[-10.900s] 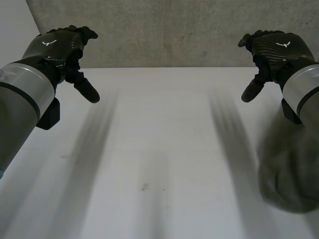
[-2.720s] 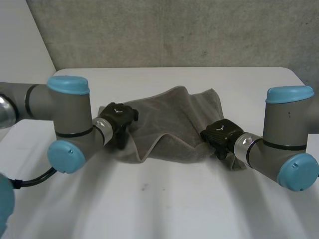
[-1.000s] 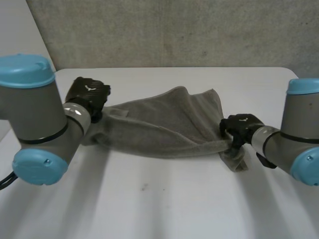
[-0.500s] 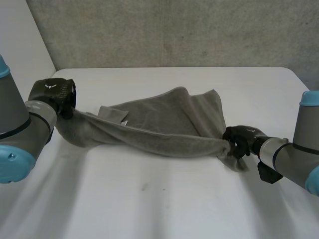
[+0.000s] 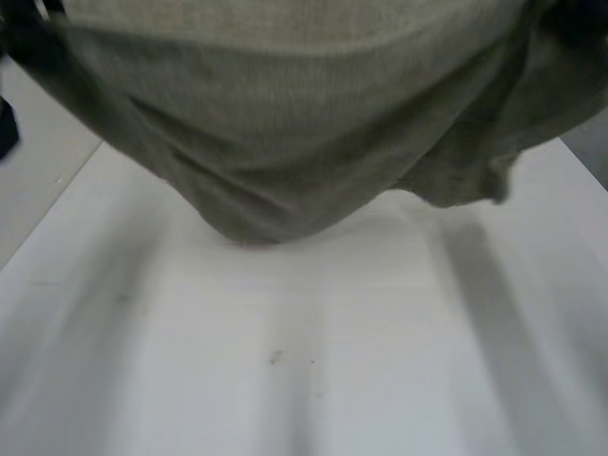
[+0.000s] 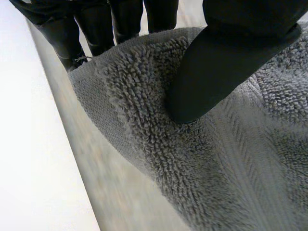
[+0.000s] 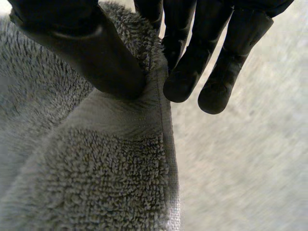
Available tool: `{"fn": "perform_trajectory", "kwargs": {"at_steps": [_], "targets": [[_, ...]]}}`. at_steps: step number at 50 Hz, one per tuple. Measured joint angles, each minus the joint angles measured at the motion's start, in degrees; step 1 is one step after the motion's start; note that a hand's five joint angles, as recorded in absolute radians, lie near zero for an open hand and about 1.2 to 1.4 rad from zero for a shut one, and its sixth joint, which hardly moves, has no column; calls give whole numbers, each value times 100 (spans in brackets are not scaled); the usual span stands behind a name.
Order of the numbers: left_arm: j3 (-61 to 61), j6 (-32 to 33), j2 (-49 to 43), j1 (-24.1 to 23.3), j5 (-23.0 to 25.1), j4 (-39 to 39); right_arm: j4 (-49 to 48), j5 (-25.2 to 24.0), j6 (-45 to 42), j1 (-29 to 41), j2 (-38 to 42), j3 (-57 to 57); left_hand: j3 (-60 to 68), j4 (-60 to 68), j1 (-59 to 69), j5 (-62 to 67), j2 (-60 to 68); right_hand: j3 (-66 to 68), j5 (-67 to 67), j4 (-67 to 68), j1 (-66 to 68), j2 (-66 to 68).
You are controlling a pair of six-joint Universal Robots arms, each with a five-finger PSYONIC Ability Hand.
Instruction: Fold the towel.
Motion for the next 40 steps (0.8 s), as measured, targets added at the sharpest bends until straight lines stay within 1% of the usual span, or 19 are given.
{"fn": "perform_trajectory", "kwargs": {"at_steps": [1, 4, 5, 9, 12, 18, 23, 26, 29, 30, 35, 40], "targets": [[73, -7, 52, 1, -1, -20, 160, 9, -75, -1, 19, -183, 0, 0, 0, 0, 0, 0, 0, 0, 0, 0], [436, -17, 207, 17, 0, -185, 1116, 89, -483, -1, 342, -1303, 0, 0, 1, 0, 0, 0, 0, 0, 0, 0], [486, -16, 213, 21, 0, -216, 1240, 104, -530, -1, 407, -1450, 0, 0, 1, 0, 0, 0, 0, 0, 0, 0], [844, -4, 95, 88, 9, -541, 2121, 198, -815, 4, 1069, -2539, 0, 2, 1, 0, 1, 0, 0, 0, 0, 0], [1016, 6, -205, 159, 18, -738, 2457, 232, -892, 11, 1557, -3013, 0, 2, 1, 0, 1, 0, 0, 0, 1, 0], [1163, 15, -1028, 206, 31, -868, 2506, 241, -950, 43, 2353, -3278, 0, 2, 1, 0, 1, 0, 0, 0, 2, 0], [1496, 6, -2077, 184, 34, -809, 2042, 234, -1127, 152, 3133, -3328, 1, 2, 1, 0, 1, 0, 0, 0, 21, 0], [1910, -18, -2569, 168, 40, -680, 1483, 242, -1220, 272, 3484, -3438, 3, 3, 5, 0, 1, 0, 0, 0, 34, 0], [2700, -103, -3050, 150, 39, -380, 511, 262, -1292, 457, 3807, -3668, 3, 3, 10, 0, 1, 0, 0, 0, 46, 0], [2830, -124, -3105, 148, 37, -328, 330, 264, -1296, 483, 3837, -3704, 3, 3, 10, 0, 1, 0, 0, 0, 46, 0], [3860, -510, -3239, 147, 4, 262, -1251, 285, -1253, 624, 3752, -3871, 4, 3, 11, 0, 1, 0, 0, 0, 47, 0], [4182, -897, -3014, 156, -26, 620, -1932, 242, -1144, 646, 3422, -3638, 4, 4, 11, 15, 1, 0, 0, 0, 51, 0]]}}
